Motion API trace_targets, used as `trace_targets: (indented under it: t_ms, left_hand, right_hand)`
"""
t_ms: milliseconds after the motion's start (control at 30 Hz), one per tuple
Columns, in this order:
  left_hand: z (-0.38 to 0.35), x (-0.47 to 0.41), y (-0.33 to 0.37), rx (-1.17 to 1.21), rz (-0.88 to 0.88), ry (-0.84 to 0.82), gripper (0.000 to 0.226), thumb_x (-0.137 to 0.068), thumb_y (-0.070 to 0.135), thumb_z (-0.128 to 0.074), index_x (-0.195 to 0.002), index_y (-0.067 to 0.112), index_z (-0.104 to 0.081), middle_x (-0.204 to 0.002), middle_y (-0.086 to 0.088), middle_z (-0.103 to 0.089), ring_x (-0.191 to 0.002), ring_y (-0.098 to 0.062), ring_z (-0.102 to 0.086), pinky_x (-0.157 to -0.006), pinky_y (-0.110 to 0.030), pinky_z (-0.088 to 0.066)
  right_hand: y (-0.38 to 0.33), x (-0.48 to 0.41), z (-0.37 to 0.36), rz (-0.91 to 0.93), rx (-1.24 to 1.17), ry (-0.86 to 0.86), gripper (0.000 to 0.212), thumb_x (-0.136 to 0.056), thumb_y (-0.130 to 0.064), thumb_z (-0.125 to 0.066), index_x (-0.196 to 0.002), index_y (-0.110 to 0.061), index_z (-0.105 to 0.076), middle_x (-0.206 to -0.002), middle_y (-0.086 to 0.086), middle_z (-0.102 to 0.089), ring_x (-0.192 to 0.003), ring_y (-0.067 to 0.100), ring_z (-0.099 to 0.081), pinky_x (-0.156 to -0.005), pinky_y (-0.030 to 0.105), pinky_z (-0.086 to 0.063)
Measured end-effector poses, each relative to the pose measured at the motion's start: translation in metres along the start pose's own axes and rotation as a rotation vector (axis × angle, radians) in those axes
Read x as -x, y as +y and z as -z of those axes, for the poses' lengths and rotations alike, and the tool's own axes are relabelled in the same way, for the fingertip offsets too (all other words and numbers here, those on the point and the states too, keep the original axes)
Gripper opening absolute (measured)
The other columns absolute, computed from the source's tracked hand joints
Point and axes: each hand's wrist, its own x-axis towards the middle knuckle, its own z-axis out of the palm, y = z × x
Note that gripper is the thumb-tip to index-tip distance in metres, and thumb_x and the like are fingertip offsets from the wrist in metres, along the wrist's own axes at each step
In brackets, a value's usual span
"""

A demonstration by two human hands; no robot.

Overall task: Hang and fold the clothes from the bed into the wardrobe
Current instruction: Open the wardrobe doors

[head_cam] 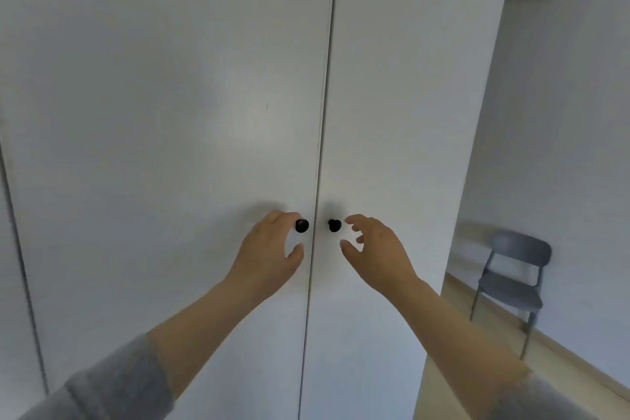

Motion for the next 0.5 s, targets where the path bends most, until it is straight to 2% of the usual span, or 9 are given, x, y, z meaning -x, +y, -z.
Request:
trace_targets:
  t_ms: [200, 333, 500]
  left_hand:
    - [-0.019, -0.012, 0.000, -0.070, 0.058, -0.002, 0.039, -0.092, 0.023, -0.059, -0.130, 0.018, -0.056, -0.128, 0.005, -0.054, -0.117, -0.014, -0.051, -0.099, -0.018, -0.035]
    - [-0.029, -0.016, 0.001, -0.109, 0.075, 0.000, 0.040, -0.092, 0.020, -0.058, -0.132, 0.016, -0.055, -0.132, 0.004, -0.054, -0.120, -0.014, -0.051, -0.104, -0.021, -0.036]
    - [-0.033, -0.023, 0.004, -0.115, 0.137, -0.004, 0.040, -0.091, 0.015, -0.059, -0.131, 0.015, -0.055, -0.127, 0.002, -0.055, -0.111, -0.016, -0.053, -0.095, -0.017, -0.035]
  right_hand:
    - [0.010, -0.025, -0.016, 0.028, -0.027, -0.061, 0.053, -0.093, -0.029, -0.057, -0.143, -0.021, -0.040, -0.129, 0.001, -0.051, -0.103, 0.018, -0.058, -0.086, 0.027, -0.046]
    - [0.014, -0.037, -0.024, 0.080, -0.016, -0.101, 0.042, -0.092, -0.026, -0.056, -0.133, -0.019, -0.050, -0.123, 0.001, -0.053, -0.100, 0.017, -0.058, -0.082, 0.026, -0.047]
    - [0.020, -0.044, -0.025, 0.116, -0.065, -0.108, 0.032, -0.092, -0.014, -0.052, -0.124, -0.015, -0.058, -0.120, 0.001, -0.056, -0.100, 0.018, -0.059, -0.085, 0.027, -0.047]
